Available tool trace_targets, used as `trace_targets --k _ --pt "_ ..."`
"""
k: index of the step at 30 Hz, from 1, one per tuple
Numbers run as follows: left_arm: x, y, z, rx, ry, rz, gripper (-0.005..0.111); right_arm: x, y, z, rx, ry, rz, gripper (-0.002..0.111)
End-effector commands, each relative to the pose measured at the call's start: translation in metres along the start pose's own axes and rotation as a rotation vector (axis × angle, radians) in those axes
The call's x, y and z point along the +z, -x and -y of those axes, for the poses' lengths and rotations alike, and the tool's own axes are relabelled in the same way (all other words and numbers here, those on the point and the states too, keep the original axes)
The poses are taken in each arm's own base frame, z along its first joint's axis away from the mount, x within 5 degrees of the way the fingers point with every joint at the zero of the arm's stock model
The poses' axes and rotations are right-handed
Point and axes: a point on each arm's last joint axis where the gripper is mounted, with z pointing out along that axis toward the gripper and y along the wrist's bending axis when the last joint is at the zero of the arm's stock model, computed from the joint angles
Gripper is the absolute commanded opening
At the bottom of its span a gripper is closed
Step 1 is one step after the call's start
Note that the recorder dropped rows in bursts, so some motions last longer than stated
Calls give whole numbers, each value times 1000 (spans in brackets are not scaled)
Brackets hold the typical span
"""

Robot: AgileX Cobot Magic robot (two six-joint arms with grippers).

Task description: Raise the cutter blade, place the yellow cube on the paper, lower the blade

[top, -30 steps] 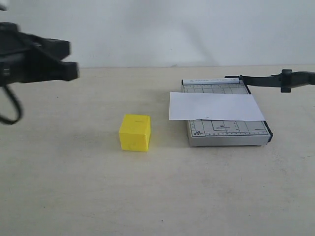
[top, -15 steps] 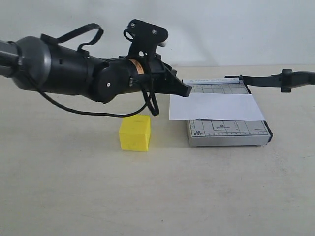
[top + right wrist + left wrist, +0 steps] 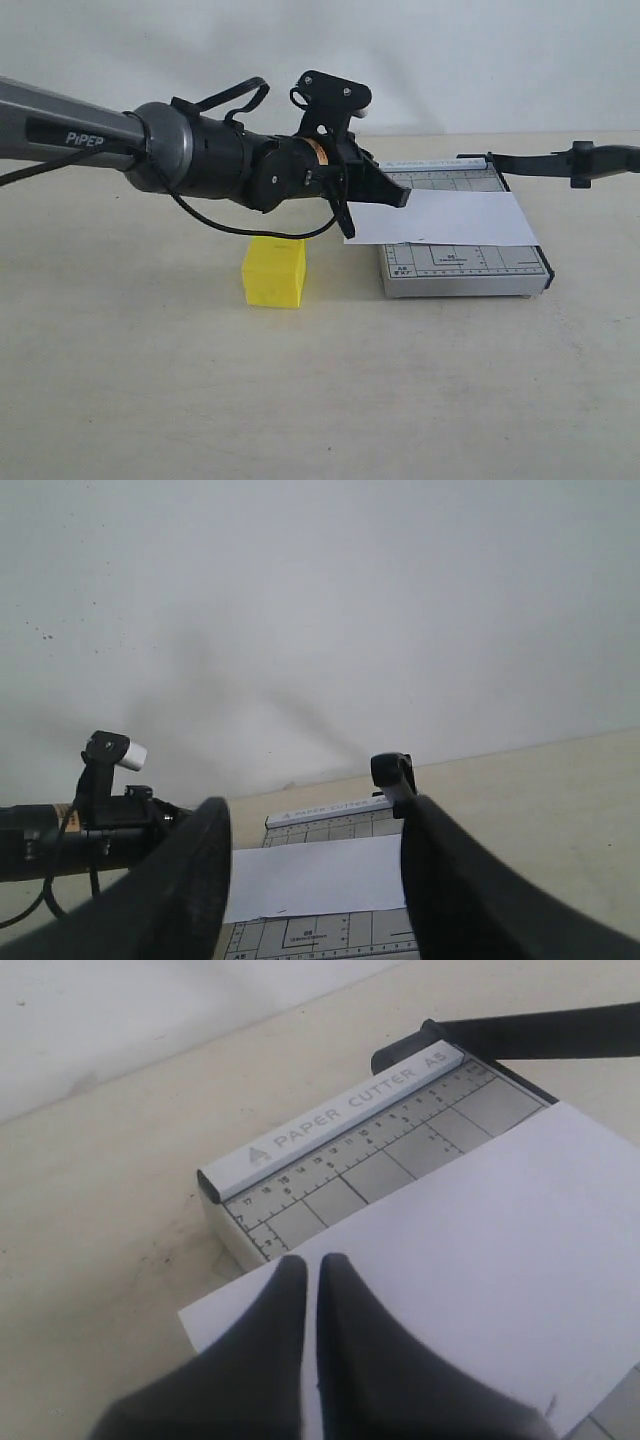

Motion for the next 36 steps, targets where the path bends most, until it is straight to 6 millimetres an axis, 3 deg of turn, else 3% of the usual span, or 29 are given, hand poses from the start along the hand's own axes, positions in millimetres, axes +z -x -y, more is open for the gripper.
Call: trace_targets --k 1,10,36 --pt "9 3 10 -14 -18 22 4 0 0 0 -9 0 11 50" --pt "29 2 37 -2 -63 42 4 0 0 0 -9 0 11 50" --pt "45 -24 38 -23 -63 -9 4 0 0 0 -10 0 12 50"
